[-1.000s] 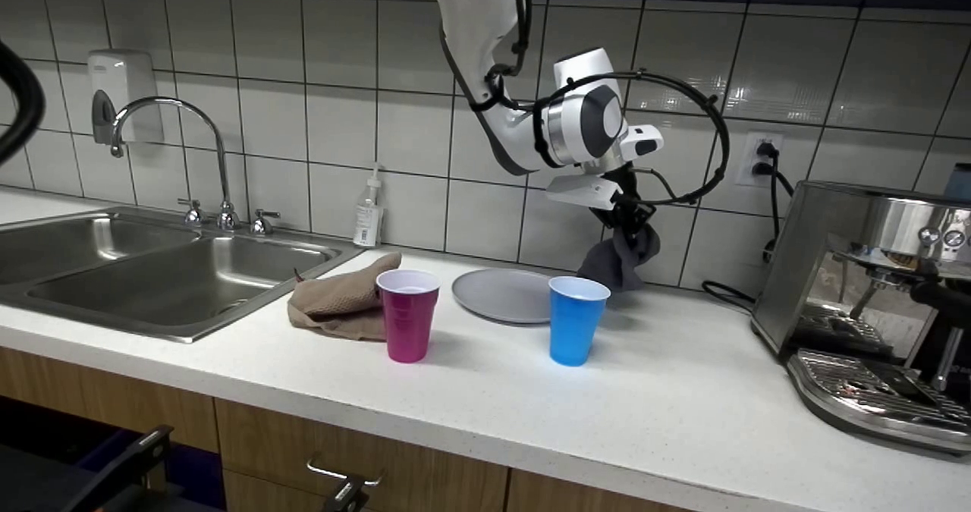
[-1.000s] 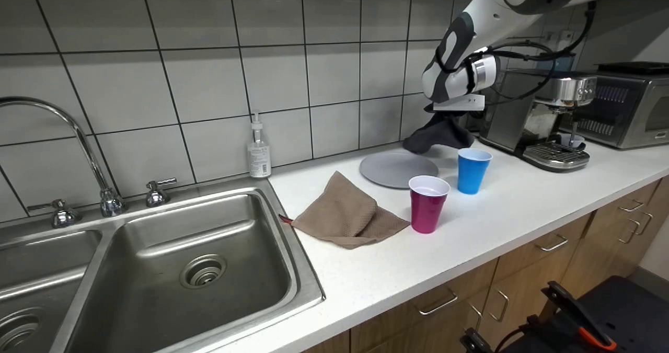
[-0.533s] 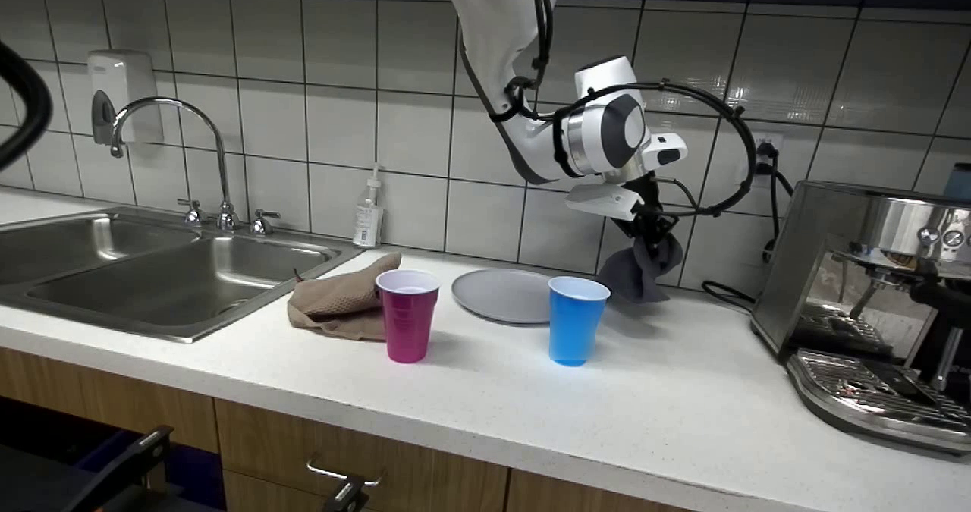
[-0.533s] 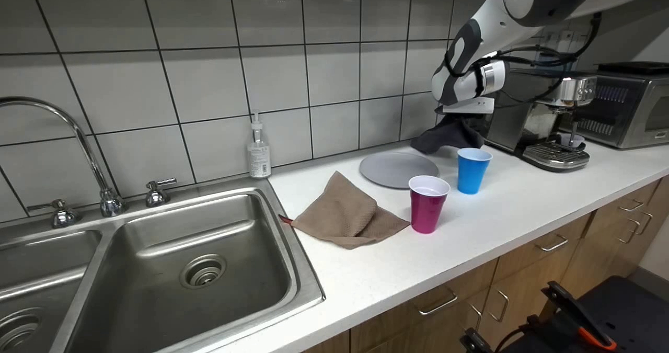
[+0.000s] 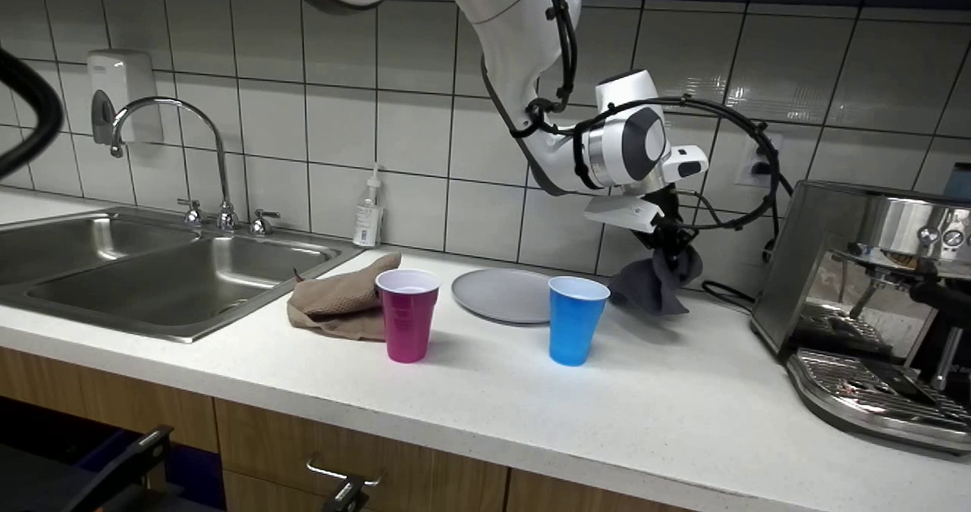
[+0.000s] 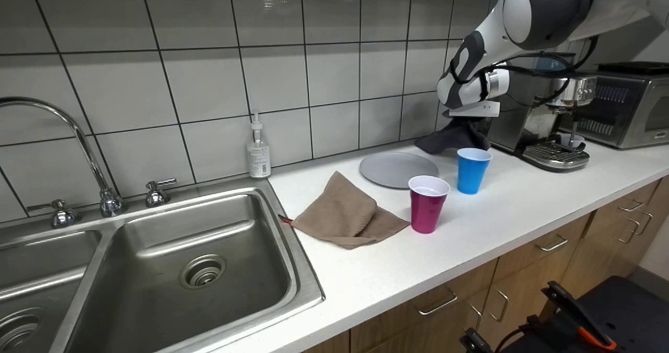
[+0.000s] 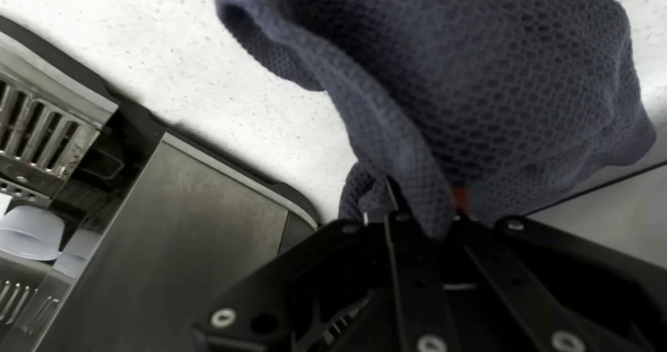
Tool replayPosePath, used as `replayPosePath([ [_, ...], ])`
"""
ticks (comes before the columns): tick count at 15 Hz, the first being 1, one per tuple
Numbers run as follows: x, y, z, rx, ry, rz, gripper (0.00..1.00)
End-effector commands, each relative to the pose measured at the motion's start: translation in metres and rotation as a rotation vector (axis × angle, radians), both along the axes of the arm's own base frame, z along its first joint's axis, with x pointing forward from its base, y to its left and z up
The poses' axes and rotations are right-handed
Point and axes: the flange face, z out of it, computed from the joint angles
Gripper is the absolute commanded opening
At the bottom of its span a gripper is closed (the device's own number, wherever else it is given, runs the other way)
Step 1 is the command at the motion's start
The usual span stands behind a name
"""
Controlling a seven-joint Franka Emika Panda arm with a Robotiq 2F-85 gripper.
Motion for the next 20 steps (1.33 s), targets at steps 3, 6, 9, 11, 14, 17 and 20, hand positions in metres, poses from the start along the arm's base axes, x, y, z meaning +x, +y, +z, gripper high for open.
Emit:
replayPosePath([
  [3,0.013,-0.017,-0.013,0.036,0.02,-0.023,0.01],
  [6,0.015,-0.022,-0.023,0.047,0.039,-0.027,0.01],
  [9,0.016,-0.025,-0.033,0.057,0.059,-0.031,0.01],
  [11,0.017,-0.027,-0.038,0.061,0.071,-0.034,0.01],
  [14,0.019,-0.031,-0.042,0.068,0.081,-0.037,0.05],
  [17,0.019,-0.037,-0.038,0.068,0.077,-0.047,0.34],
  [20,0.024,-0.032,-0.028,0.061,0.058,-0.041,0.56],
])
